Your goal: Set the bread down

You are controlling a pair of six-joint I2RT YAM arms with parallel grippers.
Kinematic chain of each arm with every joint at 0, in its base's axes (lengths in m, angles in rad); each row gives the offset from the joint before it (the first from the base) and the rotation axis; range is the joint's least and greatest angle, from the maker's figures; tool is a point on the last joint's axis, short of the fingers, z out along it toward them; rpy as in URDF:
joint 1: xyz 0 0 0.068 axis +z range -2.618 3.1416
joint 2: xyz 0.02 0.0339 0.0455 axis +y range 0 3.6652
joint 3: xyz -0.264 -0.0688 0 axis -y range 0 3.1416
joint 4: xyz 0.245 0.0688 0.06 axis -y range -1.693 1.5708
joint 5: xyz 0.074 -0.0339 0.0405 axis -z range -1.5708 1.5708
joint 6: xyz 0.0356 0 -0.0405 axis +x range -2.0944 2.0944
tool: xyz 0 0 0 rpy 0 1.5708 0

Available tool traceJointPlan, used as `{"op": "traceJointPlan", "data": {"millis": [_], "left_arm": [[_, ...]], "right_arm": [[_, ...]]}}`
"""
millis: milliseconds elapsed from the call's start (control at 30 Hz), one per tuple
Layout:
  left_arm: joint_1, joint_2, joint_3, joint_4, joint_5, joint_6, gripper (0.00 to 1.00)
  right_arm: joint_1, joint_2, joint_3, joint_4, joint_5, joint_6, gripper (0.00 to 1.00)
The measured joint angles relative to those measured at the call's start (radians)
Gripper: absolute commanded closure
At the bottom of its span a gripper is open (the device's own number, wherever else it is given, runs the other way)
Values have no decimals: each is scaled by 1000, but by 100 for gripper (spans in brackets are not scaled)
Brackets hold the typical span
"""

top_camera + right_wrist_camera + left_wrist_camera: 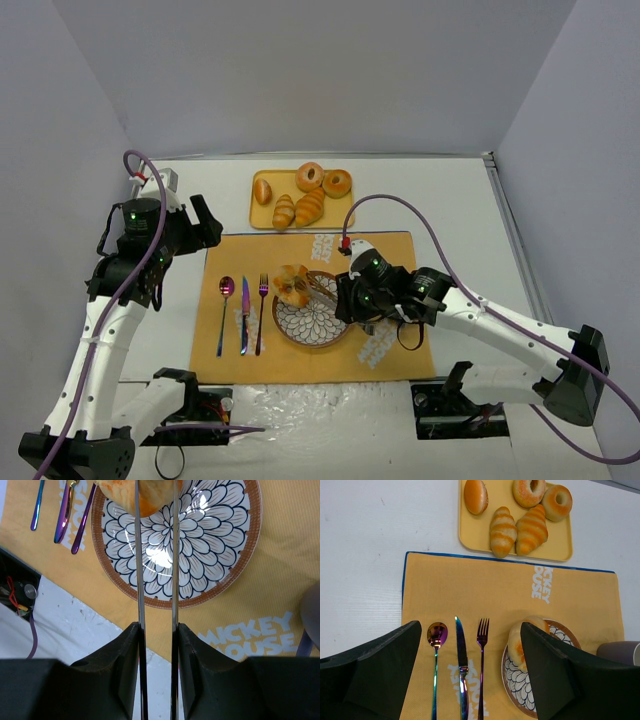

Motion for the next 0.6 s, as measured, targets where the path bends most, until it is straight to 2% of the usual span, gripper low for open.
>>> {"op": "traceJointPlan", "data": {"millis": [233, 600], "left_arm": [[0, 2, 0, 0, 0, 0, 23], [0, 5, 0, 0, 0, -1, 23]], "right_arm": [[39, 17, -6, 1, 33, 11, 92], [62, 16, -9, 3, 48, 30, 90]]}}
